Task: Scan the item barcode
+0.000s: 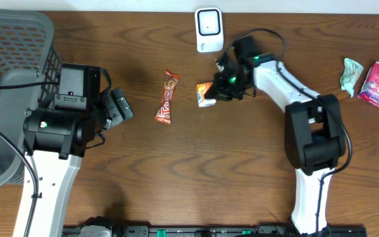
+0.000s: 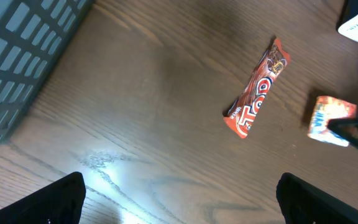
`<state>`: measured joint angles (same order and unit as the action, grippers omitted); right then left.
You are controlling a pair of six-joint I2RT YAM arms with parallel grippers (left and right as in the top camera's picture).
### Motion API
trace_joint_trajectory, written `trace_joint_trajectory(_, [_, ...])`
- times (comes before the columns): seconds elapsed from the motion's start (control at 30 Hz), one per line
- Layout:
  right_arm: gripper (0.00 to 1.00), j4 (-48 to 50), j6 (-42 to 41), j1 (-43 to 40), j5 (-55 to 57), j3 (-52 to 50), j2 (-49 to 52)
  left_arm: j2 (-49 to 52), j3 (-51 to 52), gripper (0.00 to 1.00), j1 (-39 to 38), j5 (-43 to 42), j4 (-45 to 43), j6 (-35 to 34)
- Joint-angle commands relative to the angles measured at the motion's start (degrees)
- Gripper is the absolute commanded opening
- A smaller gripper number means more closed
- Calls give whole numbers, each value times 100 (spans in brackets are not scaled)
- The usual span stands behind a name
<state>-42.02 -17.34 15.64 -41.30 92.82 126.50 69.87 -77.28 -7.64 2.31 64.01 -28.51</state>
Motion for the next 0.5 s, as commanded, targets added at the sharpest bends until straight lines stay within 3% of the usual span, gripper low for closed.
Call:
trace_joint_trajectory(0.0, [1, -107, 1049, -291, -1805, -50, -50, -37, -59, 98, 24, 76, 0, -28])
trace_joint_trajectory(0.3, [1, -870, 2535, -752, -3126, -52, -50, -37, -59, 99, 24, 76, 0, -31])
trace_joint_trajectory(0.47, [1, -988, 2669, -793, -3309, -55, -50, -37, -59, 98, 24, 76, 0, -28])
